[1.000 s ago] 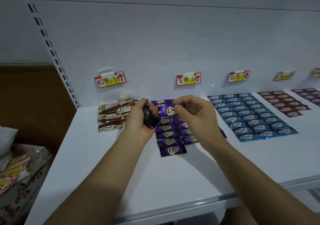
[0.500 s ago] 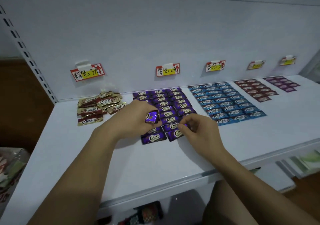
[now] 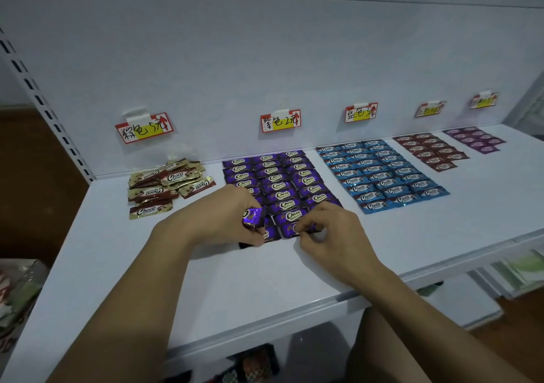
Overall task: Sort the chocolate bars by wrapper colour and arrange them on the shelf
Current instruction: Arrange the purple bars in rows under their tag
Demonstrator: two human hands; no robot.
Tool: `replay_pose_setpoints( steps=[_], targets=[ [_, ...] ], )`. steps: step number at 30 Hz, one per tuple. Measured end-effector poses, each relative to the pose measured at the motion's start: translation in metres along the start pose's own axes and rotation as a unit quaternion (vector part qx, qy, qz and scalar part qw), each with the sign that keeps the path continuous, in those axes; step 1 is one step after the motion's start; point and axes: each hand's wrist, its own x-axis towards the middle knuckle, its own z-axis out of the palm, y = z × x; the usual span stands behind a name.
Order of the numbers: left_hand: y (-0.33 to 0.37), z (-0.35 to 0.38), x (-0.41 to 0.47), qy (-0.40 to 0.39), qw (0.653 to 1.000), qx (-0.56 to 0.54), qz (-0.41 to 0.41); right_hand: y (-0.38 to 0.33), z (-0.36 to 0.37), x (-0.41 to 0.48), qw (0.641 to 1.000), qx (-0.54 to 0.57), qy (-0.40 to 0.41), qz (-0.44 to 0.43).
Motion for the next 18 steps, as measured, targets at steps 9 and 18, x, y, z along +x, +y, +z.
replay_pose_setpoints(
  steps=[9,18],
  targets=[
    [-0.001,0.000,-0.001,-0.004,1.000,-0.003,-0.004,0.001,0.000,0.001,1.000,-0.001,0.005,-0.018],
    [0.012,-0.006,-0.005,0.039,0.990,-0.133,0.019,0.001,-0.005,0.005,0.987,0.130,0.097,0.017]
  ],
)
